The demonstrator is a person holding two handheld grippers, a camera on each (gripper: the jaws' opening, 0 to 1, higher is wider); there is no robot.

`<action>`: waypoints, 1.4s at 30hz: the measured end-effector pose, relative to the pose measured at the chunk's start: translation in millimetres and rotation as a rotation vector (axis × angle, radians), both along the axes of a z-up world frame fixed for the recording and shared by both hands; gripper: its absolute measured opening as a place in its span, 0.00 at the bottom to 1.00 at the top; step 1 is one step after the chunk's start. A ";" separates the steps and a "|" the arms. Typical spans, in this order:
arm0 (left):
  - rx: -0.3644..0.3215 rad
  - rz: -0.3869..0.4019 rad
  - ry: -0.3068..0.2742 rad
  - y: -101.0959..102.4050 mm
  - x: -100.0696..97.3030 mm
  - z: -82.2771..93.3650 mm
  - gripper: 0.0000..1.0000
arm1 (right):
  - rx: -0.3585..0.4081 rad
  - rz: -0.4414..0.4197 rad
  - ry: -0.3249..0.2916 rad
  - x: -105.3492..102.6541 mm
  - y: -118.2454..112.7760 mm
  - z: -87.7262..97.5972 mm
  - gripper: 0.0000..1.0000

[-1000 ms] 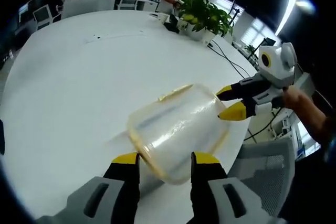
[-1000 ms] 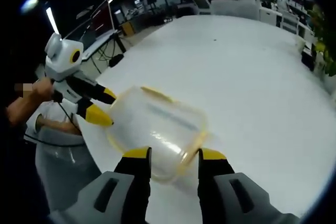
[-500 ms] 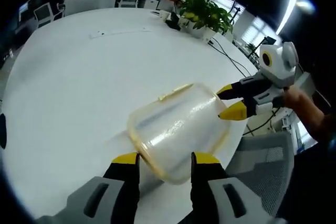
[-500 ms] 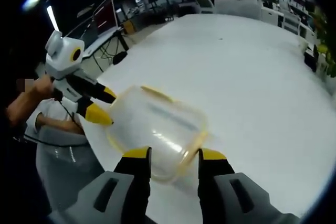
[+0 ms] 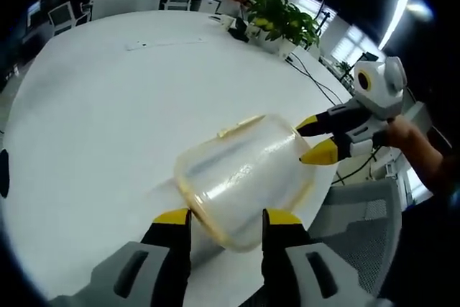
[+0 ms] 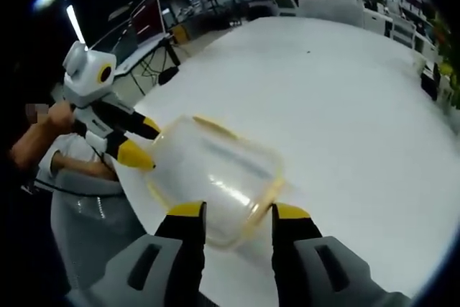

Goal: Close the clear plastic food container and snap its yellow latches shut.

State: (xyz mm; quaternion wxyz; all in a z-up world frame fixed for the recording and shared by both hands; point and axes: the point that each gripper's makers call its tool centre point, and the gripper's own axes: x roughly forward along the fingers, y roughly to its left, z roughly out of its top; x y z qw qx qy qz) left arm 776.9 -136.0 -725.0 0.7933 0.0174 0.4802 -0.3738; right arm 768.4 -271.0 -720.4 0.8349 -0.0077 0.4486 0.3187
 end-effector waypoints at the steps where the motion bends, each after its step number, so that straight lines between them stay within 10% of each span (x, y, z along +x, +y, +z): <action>1: -0.002 0.000 -0.001 0.0 -0.2 0.2 0.32 | 0.000 0.010 -0.002 -0.2 -0.4 0.0 0.33; 19: -0.001 -0.057 -0.113 3.3 7.4 19.2 0.32 | -0.005 0.162 -0.142 7.2 6.1 24.0 0.32; 42: -0.040 -0.311 -0.203 -46.7 6.1 22.9 0.23 | -0.022 0.401 -0.238 26.8 41.9 28.0 0.27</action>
